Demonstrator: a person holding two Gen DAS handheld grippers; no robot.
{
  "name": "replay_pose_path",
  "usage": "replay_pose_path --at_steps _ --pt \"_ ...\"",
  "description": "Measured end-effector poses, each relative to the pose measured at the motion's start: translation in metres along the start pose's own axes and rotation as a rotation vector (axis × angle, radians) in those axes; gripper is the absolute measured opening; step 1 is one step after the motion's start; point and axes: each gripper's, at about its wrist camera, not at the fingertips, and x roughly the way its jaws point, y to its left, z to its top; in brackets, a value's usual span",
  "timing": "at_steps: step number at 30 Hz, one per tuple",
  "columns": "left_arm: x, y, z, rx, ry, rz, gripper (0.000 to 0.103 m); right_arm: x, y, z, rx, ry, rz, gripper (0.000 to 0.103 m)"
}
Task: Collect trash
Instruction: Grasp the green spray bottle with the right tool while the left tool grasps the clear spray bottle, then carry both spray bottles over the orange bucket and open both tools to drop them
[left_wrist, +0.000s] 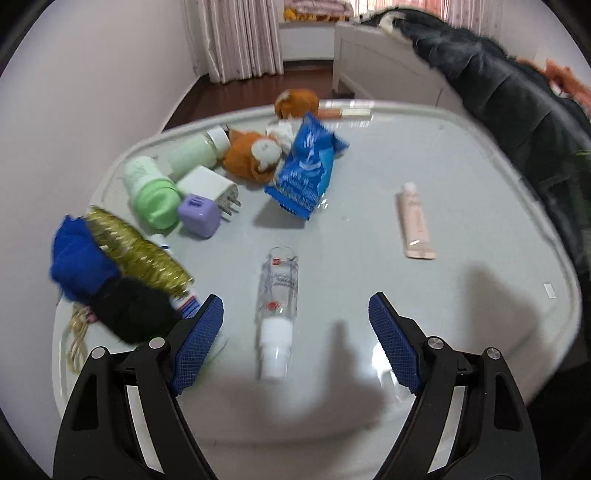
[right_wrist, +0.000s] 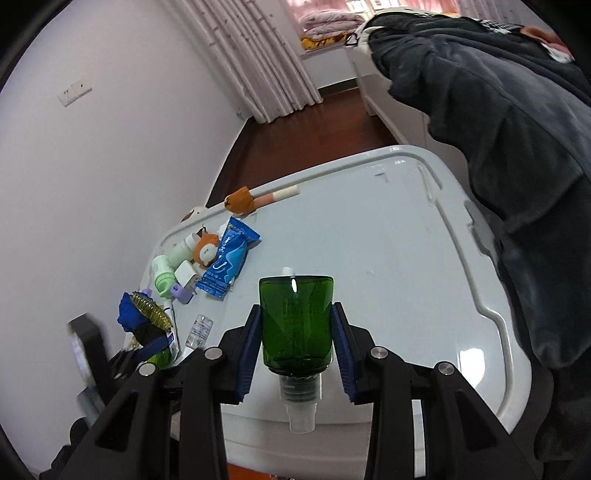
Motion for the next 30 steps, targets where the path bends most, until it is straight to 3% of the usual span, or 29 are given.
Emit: replay_pose_path --at_steps 2,5,6,7,10,14,19,25,30 --pt "0.019 0.0 0.0 0.003 0.037 0.001 0.076 0.003 -0.001 -0.003 0.006 -0.004 0.007 0.037" --pt "0.026 0.002 -0.002 -0.037 -0.008 -0.044 0.066 0.007 -0.003 -0.004 0.014 0.001 0.008 0.037" --pt "0.025 -0.001 -0.001 -0.023 -0.02 -0.106 0.034 0.009 -0.004 -0.004 0.023 0.012 0.013 0.037" --pt "0.022 -0.004 0.0 -0.014 -0.032 -0.146 0.024 0.01 -0.005 -0.004 0.029 0.017 0.016 0.037" --pt "0.018 -0.011 -0.002 0.024 -0.038 -0.144 0.024 0.011 -0.004 -0.003 0.025 0.019 0.01 0.037" --pt "-0.002 -0.004 -0.005 -0.009 -0.04 -0.155 0.024 0.01 0.005 -0.007 -0.021 0.014 -0.013 0.037" --pt "-0.074 0.008 -0.01 -0.02 -0.126 -0.189 0.024 -0.002 0.02 -0.022 -0.056 0.026 0.018 0.037" --pt "-0.162 0.022 -0.046 0.005 -0.224 -0.207 0.024 -0.039 0.054 -0.052 -0.121 0.046 0.081 0.037" --pt "-0.199 0.023 -0.09 0.03 -0.243 -0.191 0.024 -0.081 0.097 -0.086 -0.261 0.052 0.108 0.037"
